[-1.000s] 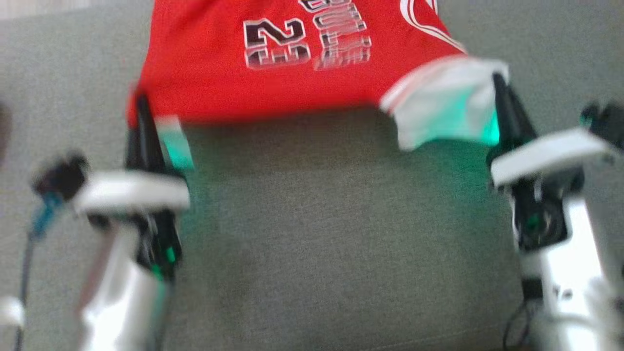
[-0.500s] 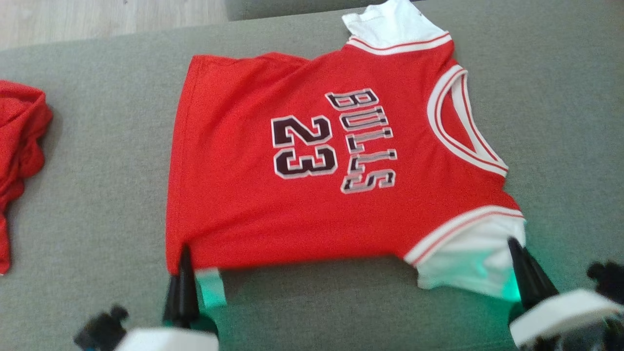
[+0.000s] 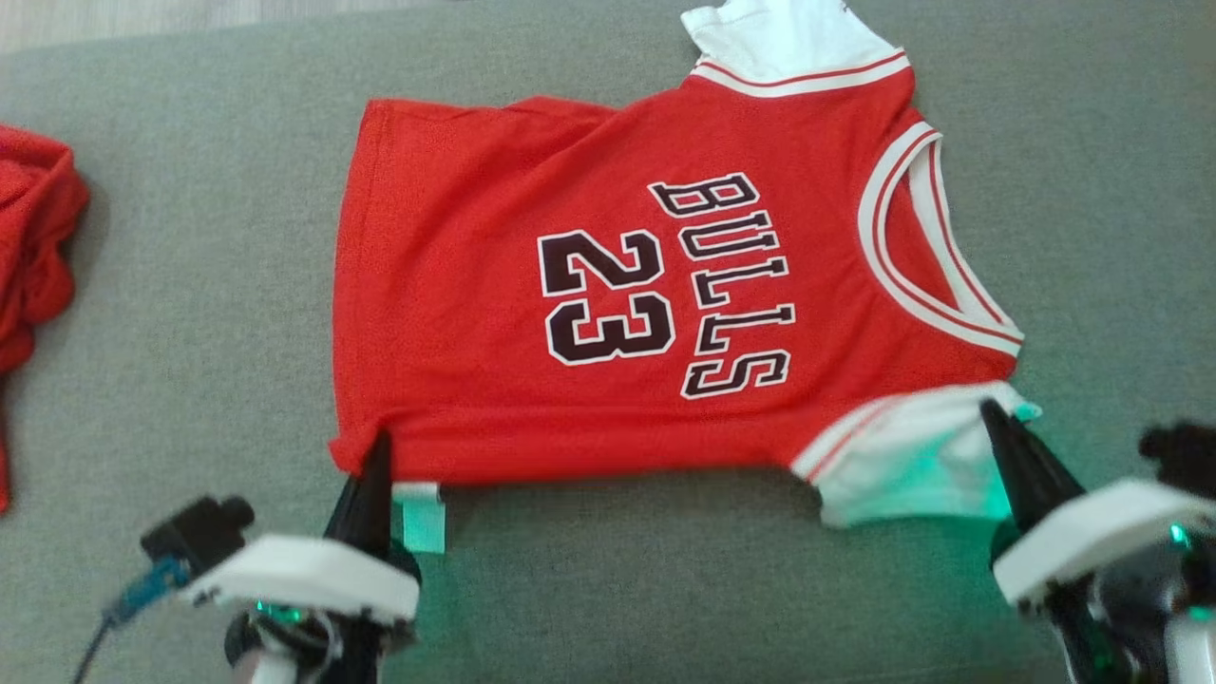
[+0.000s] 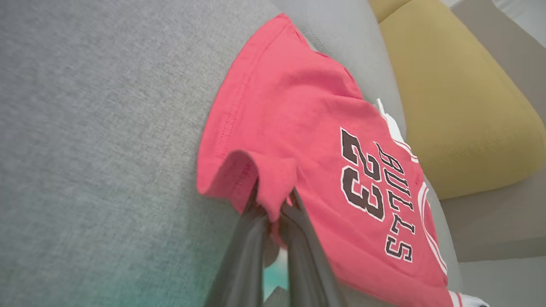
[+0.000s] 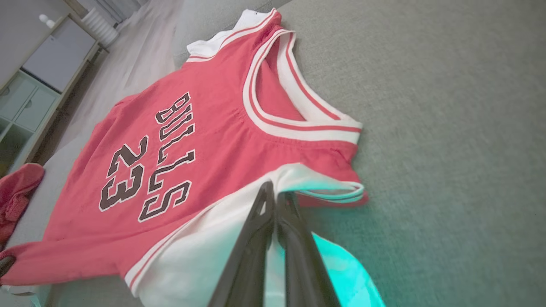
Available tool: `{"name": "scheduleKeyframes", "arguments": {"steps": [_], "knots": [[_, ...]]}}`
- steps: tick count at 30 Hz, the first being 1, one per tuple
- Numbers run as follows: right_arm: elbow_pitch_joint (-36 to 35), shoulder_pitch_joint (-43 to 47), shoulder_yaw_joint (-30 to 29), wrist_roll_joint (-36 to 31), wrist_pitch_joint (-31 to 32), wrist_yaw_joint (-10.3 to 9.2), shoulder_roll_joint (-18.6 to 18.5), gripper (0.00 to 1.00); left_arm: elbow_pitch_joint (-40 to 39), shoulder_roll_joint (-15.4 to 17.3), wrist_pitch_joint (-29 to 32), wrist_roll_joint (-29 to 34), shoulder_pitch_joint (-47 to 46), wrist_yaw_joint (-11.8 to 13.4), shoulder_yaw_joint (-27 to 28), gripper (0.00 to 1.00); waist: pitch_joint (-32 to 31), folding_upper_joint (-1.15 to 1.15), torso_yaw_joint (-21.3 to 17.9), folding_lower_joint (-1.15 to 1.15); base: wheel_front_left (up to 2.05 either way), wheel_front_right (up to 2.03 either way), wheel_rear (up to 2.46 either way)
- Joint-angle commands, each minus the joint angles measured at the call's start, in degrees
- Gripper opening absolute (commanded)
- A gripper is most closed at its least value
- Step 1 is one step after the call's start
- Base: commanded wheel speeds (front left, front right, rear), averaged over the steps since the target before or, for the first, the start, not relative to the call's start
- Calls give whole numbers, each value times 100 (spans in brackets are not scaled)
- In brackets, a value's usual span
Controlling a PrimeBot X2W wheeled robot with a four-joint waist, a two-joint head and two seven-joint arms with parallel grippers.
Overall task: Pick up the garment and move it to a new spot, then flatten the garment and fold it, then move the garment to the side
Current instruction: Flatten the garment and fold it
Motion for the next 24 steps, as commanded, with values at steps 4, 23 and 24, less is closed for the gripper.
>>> {"name": "scheduleKeyframes", "arguments": {"steps": [4, 23, 24], "knots": [[-178, -730, 223, -167, 716, 43, -117, 0, -312, 156, 738, -302, -652, 526, 344, 0, 162, 0, 5, 0, 0, 0, 0], [673, -2653, 154, 447, 2099, 43, -278, 100, -309, 405, 2207, -741, -1877, 1626, 496, 30, 704, 0, 18, 0, 0, 0, 0], [727, -2745, 42, 540, 2092, 43, -235, 100, -285, 402, 2221, -763, -1921, 1680, 542, 46, 723, 0, 12, 0, 0, 0, 0]]}}
